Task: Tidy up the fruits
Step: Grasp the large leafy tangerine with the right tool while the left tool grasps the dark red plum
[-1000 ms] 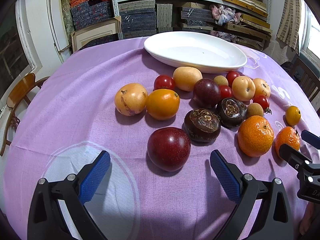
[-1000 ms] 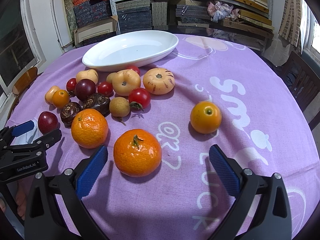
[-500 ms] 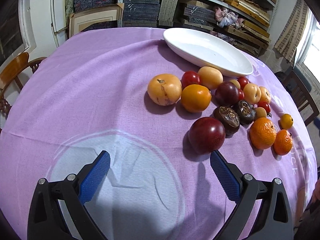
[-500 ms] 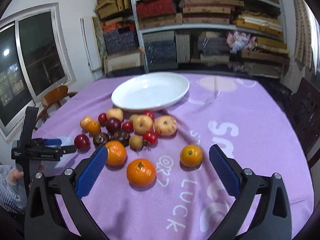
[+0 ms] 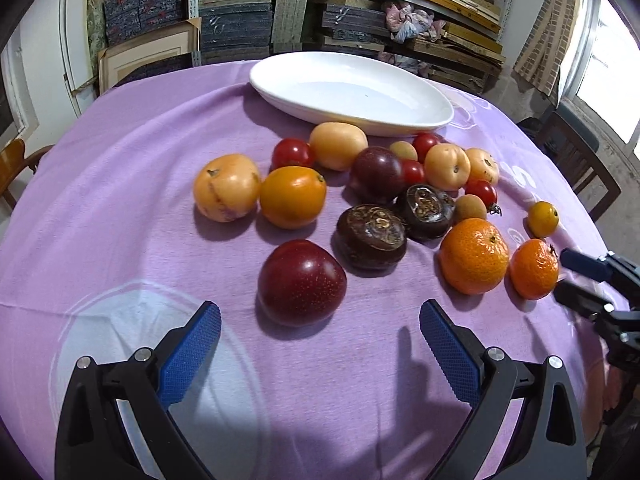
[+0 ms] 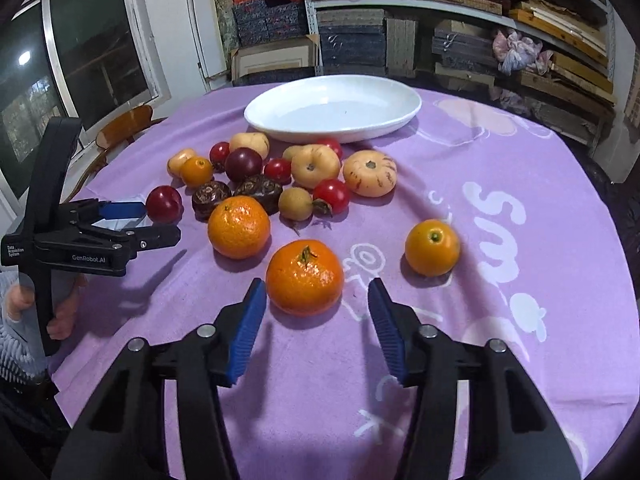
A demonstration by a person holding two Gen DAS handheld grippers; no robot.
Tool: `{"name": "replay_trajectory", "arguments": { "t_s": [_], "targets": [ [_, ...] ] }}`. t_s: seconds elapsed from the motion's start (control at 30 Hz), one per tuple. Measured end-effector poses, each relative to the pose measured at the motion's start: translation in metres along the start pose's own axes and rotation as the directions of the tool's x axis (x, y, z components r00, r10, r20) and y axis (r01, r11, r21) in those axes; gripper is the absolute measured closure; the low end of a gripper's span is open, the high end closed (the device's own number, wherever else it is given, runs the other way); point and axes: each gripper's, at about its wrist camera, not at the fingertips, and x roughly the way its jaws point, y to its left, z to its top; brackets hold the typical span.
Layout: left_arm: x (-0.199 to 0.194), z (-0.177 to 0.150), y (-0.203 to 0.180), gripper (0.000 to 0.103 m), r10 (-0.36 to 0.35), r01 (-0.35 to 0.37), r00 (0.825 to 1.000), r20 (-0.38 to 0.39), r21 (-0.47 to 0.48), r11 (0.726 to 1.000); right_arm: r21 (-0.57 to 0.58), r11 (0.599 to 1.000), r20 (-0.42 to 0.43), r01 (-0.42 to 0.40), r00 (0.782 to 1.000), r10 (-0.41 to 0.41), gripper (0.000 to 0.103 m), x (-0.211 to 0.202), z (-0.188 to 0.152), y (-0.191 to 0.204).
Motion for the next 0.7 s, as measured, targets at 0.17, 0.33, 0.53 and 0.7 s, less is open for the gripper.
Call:
{"name": "replay_trajectory", "arguments": {
  "t_s": [0.17, 0.33, 0.53, 0.7],
  "targets": [
    [0.002, 0.007, 0.002, 0.003, -0.031, 0.031, 1.000, 0.002, -0.005, 1.000, -0.012, 1.000, 0.001, 0.003, 1.000, -0.003, 0.051, 0.012, 0.004, 0.003],
    [0.006, 0.012, 0.001, 0.004, -0.046, 0.046, 0.999, 0.006, 0.004, 0.999, -0.023, 1.000, -0.007, 0.009, 1.000, -0.010, 0.051, 0.020, 0.011, 0.006],
    [0.008, 0.017, 0.003, 0.034, -0.040, 0.039, 0.999, 0.012, 0.017, 0.999, -0.023, 1.000, -0.035, -0.009, 0.999, 0.008, 0.056, 0.031, 0.013, 0.005],
    [0.007, 0.016, 0.003, 0.036, -0.023, 0.023, 1.000, 0.018, 0.030, 0.999, -0.027, 1.000, -0.040, -0.009, 0.999, 0.008, 0.056, 0.034, 0.013, 0.005]
  ]
}}
